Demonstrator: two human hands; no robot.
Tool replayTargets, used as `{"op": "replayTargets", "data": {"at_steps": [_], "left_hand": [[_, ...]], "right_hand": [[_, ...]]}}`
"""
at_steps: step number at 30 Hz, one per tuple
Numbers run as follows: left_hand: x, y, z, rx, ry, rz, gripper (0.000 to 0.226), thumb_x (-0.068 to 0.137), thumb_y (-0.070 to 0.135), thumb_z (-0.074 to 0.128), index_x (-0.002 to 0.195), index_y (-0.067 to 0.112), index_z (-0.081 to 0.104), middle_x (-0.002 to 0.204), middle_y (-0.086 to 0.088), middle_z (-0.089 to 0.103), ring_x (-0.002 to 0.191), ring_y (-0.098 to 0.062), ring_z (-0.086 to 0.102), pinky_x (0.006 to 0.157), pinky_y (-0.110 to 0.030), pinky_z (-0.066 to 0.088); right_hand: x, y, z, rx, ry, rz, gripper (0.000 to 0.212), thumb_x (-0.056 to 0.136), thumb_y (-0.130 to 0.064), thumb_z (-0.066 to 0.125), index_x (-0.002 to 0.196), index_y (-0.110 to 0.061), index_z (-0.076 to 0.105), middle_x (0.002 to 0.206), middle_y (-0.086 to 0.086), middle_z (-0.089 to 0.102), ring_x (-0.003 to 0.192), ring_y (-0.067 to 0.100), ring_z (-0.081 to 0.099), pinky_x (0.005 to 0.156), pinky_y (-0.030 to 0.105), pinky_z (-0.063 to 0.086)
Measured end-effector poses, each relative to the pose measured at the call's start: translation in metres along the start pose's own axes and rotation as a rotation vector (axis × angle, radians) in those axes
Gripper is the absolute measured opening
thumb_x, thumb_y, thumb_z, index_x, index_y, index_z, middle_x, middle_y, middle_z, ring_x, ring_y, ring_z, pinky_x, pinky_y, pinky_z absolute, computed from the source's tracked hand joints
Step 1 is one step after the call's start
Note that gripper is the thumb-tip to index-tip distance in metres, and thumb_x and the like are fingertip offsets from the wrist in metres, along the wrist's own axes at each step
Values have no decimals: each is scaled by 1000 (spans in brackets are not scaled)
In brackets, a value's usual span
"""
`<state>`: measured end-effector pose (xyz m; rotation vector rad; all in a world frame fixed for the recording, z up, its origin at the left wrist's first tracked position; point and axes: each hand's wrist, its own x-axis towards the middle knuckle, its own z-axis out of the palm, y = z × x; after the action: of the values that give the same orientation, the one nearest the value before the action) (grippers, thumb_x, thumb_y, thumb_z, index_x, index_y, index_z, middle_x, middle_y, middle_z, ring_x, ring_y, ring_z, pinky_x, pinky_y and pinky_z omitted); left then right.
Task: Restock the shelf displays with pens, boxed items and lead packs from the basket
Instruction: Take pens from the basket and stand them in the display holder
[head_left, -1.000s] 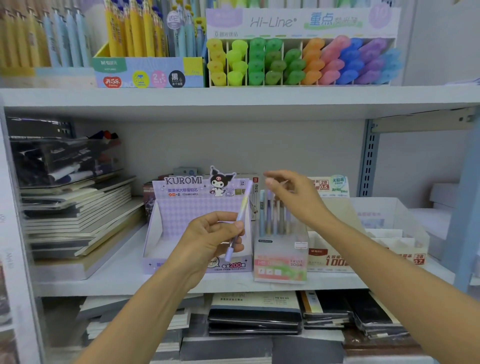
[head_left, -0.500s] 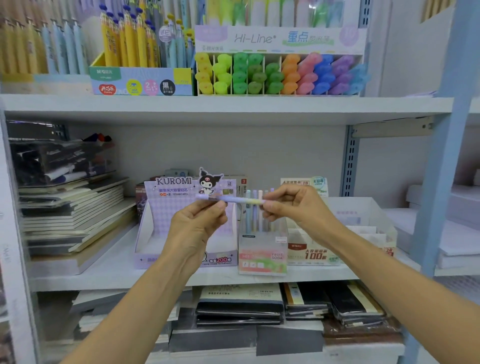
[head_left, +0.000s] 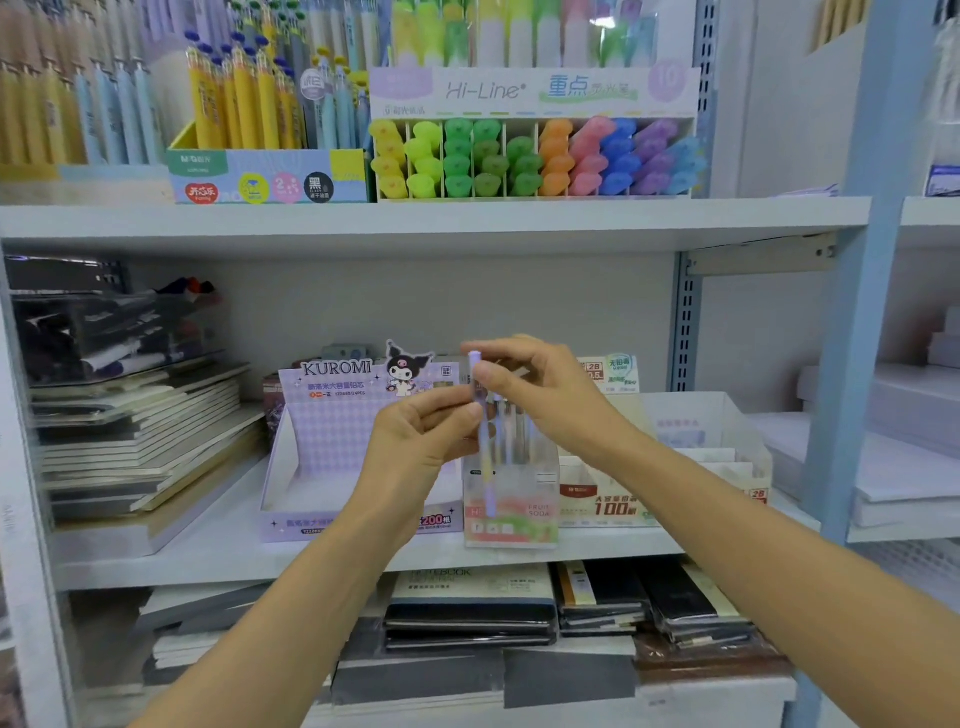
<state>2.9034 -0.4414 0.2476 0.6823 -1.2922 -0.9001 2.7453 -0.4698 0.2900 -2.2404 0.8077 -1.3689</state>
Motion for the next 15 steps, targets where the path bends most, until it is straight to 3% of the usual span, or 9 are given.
{"op": "replayTargets", "data": {"at_steps": [3,8,12,15], "left_hand": [[1,0,1,101,11,68,22,89,7,67,106,21,68,96,0,76,91,-17,72,77,-22,56],[-5,-21,-15,753,0,345,29,94,18,62,123,24,59,124,14,60,113,-4,56,98,-23,43],[-16,-51,-23,1118,-184,313,41,97,28,57,137,26,50,155,8,33,139,-12,32,112,-27,23],[-22,-63,-25,1137,-237,281,48,98,34,53,143,31,40,161,13,14,140,-13,32,113,-33,30]], "right_hand": [[8,-1,2,10,24,-35,16,94,-21,63,105,-13,71,93,0,71,82,6,65,73,19,52],[17,17,-20,94,312,10,7,95,-14,59,95,-8,62,85,12,71,66,10,69,60,13,49],[19,47,-23,-47,347,106,8,95,-18,60,96,-10,63,86,10,72,67,14,71,59,14,49],[16,66,-12,-115,302,129,11,94,-18,61,96,-8,66,84,8,72,67,14,71,59,15,50]]}}
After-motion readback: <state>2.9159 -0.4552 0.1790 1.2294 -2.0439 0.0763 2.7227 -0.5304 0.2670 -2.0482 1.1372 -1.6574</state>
